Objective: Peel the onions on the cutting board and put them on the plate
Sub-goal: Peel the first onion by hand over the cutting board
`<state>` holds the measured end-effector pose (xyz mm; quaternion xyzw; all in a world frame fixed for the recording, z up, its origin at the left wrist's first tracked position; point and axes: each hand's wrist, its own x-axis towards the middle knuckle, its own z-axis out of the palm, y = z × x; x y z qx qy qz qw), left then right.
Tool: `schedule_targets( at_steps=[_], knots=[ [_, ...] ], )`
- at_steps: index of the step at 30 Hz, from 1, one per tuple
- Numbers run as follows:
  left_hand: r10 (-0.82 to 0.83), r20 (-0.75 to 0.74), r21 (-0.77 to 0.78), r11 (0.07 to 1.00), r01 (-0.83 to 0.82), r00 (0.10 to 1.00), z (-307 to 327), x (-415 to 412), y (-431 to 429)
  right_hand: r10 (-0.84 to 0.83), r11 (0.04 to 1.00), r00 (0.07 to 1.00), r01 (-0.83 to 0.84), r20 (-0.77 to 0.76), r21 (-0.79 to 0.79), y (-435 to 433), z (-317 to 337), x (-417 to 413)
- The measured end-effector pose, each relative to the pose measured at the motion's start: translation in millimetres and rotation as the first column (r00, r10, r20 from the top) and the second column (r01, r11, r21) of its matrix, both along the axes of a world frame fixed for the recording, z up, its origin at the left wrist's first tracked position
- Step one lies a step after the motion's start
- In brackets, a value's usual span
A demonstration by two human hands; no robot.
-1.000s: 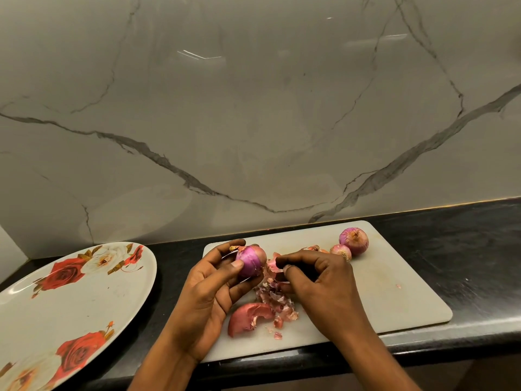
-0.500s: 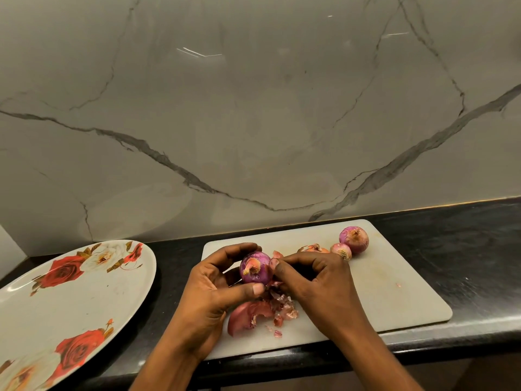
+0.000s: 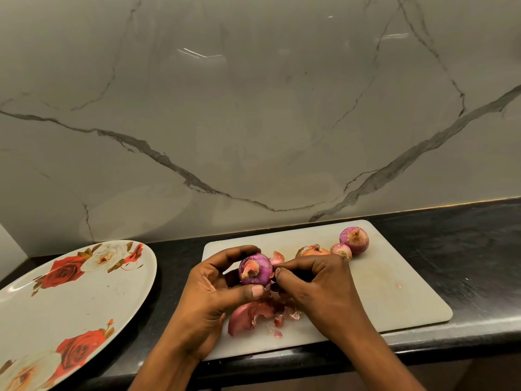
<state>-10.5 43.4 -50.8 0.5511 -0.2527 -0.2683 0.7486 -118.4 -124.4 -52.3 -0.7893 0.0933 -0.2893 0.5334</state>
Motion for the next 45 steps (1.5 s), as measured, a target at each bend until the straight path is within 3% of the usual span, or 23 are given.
schedule_targets(
  at_steps=[11,19,36,45],
  knots=[
    [0.025,0.003,-0.015,1.000,-0.025,1.000,0.4,0.4,-1.7,-0.017,0.999,1.000,0.017,-0.005,0.049,2.3,-1.4,2.7],
    [0.046,0.012,-0.011,0.999,-0.046,0.999,-0.4,0.5,-1.4,-0.041,0.999,0.999,0.041,0.018,-0.008,0.8,-4.6,2.5],
    [0.066,-0.207,-0.120,0.988,-0.092,0.976,5.4,2.7,-0.8,-0.122,0.992,0.991,0.121,-0.051,-0.023,-1.1,-10.7,6.2],
    [0.091,-0.084,-0.066,0.993,-0.097,0.992,1.4,3.4,0.3,-0.103,0.991,0.994,0.104,-0.023,0.082,-3.2,-15.3,9.5]
  ],
)
